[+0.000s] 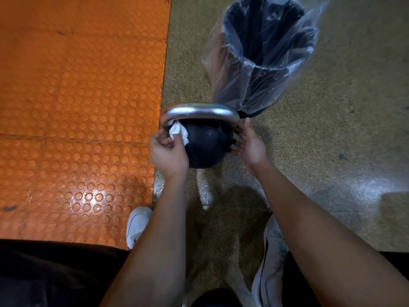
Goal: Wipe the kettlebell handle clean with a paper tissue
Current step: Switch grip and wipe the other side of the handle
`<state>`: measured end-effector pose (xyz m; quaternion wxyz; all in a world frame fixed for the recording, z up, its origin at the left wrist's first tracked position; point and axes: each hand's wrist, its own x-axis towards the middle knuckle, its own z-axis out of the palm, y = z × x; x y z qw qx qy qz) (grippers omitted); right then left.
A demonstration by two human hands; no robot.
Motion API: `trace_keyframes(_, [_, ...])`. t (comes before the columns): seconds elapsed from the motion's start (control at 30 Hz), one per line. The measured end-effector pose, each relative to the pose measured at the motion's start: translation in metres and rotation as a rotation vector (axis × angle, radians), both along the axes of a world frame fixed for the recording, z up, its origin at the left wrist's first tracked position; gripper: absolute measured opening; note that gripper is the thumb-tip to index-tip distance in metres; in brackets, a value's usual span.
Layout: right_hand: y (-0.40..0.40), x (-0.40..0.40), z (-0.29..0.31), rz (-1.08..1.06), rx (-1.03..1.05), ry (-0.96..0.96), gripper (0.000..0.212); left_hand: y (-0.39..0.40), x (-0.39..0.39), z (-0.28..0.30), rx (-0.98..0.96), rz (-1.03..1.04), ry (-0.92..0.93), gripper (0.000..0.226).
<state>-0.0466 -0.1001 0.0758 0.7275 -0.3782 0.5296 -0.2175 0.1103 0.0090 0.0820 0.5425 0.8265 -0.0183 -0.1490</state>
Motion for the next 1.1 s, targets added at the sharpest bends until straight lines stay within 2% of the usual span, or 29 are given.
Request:
trace_keyframes(0.1, [0.001, 0.0, -0.001, 0.017, -0.019, 0.022, 0.044, 0.019, 0.009, -0.013, 0.113, 0.097, 0.001, 0.018])
trace_keyframes(0.23, [-0.001, 0.0, -0.004, 0.012, -0.029, 0.014, 0.042, 0.021, 0.039, -0.006, 0.102, -0.017, -0.112, 0.039])
trace_keyframes(0.3, [-0.001, -0.002, -0.006, 0.013, -0.016, 0.002, 0.042, 0.012, 0.062, 0.003, 0.12, -0.123, -0.131, 0.04])
trace_keyframes(0.37, [-0.002, -0.001, -0.006, 0.01, -0.003, 0.005, 0.054, 0.005, 0.084, 0.011, 0.109, -0.271, -0.085, 0.019])
trace_keyframes(0.43, [-0.002, 0.0, -0.006, 0.007, 0.001, 0.01, 0.061, 0.0, 0.099, 0.017, 0.172, -0.424, -0.06, 0.023])
trace_keyframes(0.5, [-0.003, 0.0, -0.007, 0.004, 0.007, 0.008, 0.055, -0.007, 0.106, 0.024, 0.267, -0.61, -0.083, 0.016])
trace_keyframes(0.63, [-0.005, -0.001, -0.008, 0.009, 0.005, 0.01, 0.045, -0.016, 0.111, 0.05, 0.303, -0.826, -0.092, 0.025])
trace_keyframes(0.73, [-0.006, -0.001, -0.011, -0.004, 0.01, 0.011, 0.048, -0.012, 0.118, 0.054, 0.208, -0.829, -0.109, 0.026])
trace_keyframes(0.83, [-0.006, -0.002, -0.014, -0.009, 0.016, 0.004, 0.059, -0.012, 0.112, 0.044, 0.331, -0.838, -0.198, 0.028])
trace_keyframes(0.9, [-0.006, -0.001, -0.014, -0.005, 0.02, 0.017, 0.071, -0.015, 0.108, 0.041, 0.391, -0.883, -0.18, 0.031])
trace_keyframes(1.0, [-0.006, -0.001, -0.016, -0.022, 0.023, 0.019, 0.089, -0.018, 0.115, 0.043, 0.27, -0.87, -0.071, 0.035])
trace_keyframes(1.1, [-0.009, -0.003, -0.02, -0.036, 0.038, -0.006, 0.09, -0.014, 0.116, 0.046, 0.193, -0.823, -0.104, 0.03])
